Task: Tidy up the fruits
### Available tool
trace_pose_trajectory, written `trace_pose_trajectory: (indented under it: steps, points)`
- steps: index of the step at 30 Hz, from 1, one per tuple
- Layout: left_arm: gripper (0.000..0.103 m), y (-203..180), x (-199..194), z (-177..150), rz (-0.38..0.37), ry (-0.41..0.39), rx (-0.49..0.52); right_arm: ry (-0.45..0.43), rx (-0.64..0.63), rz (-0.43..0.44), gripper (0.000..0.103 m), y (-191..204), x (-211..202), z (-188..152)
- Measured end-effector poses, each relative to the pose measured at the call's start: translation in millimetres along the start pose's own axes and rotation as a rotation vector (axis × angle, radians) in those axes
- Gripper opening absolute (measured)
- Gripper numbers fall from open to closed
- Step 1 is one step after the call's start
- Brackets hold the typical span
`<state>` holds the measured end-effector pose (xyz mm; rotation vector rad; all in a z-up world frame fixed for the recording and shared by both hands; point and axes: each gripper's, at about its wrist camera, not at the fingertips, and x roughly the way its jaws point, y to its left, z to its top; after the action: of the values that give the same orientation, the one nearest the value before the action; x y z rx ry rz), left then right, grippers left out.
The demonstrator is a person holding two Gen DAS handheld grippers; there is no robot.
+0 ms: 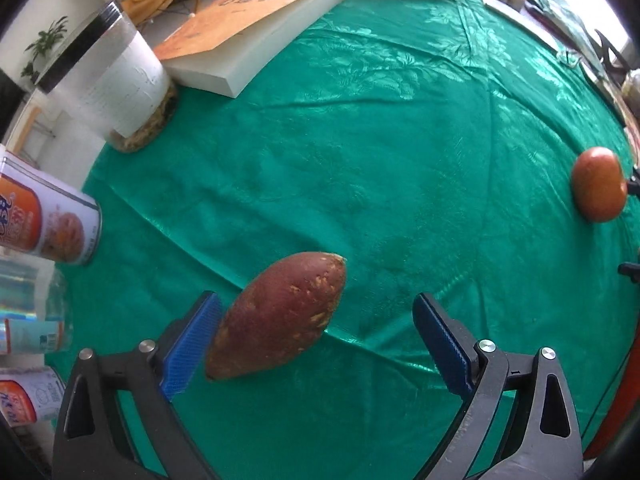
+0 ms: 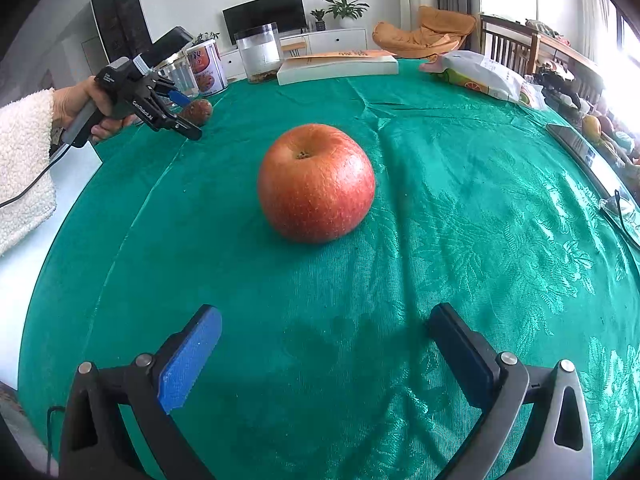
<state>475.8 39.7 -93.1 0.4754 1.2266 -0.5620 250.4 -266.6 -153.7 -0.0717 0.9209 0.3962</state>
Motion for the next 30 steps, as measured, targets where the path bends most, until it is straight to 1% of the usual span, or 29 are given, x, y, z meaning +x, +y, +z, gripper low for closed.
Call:
trace_pose_trajectory:
  steps: [1, 2, 3, 6, 9, 11, 13, 14, 16, 17, 18, 19, 20, 21, 22, 23, 25, 27, 29, 30]
  points:
    - [0.088, 3, -3, 0, -0.001, -0.016, -0.027, 0.001, -0.001, -0.003, 0.103, 1, 0, 0]
    - [0.074, 6, -5, -1, 0.014, -0.024, -0.047, 0.001, -0.002, -0.004, 0.103, 1, 0, 0]
    - [0.065, 10, -6, -2, 0.027, -0.024, -0.062, 0.000, -0.001, -0.004, 0.103, 1, 0, 0]
    - [0.064, 14, -8, -5, 0.009, -0.010, -0.093, -0.004, 0.007, 0.006, 0.103, -1, 0, 0]
    - [0.064, 2, -9, -8, 0.045, 0.009, -0.048, -0.007, 0.014, 0.009, 0.103, -2, -1, 0]
    - [0.060, -4, -6, -11, 0.030, 0.064, -0.054, -0.006, 0.013, 0.007, 0.103, -2, -1, 0]
    - [0.060, -4, -5, -11, 0.001, 0.123, -0.106, -0.007, 0.015, 0.009, 0.103, -2, 0, 0]
    - [0.060, -3, -4, -9, 0.002, 0.138, -0.141, -0.009, 0.017, 0.012, 0.103, -2, -1, 0]
    - [0.060, 3, -2, -6, 0.014, 0.143, -0.219, -0.012, 0.023, 0.019, 0.103, -3, -1, 0]
    - [0.061, 4, 1, -5, 0.029, 0.145, -0.239, -0.012, 0.025, 0.020, 0.103, -3, -1, 0]
    - [0.061, 3, 4, -5, 0.053, 0.150, -0.234, -0.012, 0.024, 0.020, 0.103, -3, -1, 0]
    - [0.068, 1, 6, -5, 0.078, 0.147, -0.216, -0.012, 0.024, 0.019, 0.103, -3, -1, 0]
    - [0.071, -1, 4, -4, 0.099, 0.128, -0.202, -0.012, 0.025, 0.020, 0.103, -4, -1, 0]
    - [0.071, -2, 4, -5, 0.101, 0.123, -0.195, -0.013, 0.026, 0.022, 0.103, -4, -1, 0]
    - [0.067, -3, 3, -6, 0.093, 0.115, -0.193, -0.014, 0.029, 0.025, 0.103, -5, -2, 0]
    - [0.056, -4, 1, -7, 0.087, 0.105, -0.193, -0.015, 0.031, 0.028, 0.103, -5, -2, 0]
    - [0.047, -7, -3, -10, 0.079, 0.103, -0.190, -0.015, 0.031, 0.027, 0.103, -4, -2, 0]
    - [0.046, -12, -6, -14, 0.090, 0.110, -0.211, -0.014, 0.027, 0.023, 0.103, -4, -2, 0]
    - [0.045, -21, -10, -25, 0.092, 0.110, -0.280, -0.014, 0.027, 0.022, 0.103, -4, -2, 0]
    - [0.045, -26, -14, -32, 0.073, 0.102, -0.326, -0.014, 0.028, 0.023, 0.103, -5, -1, 0]
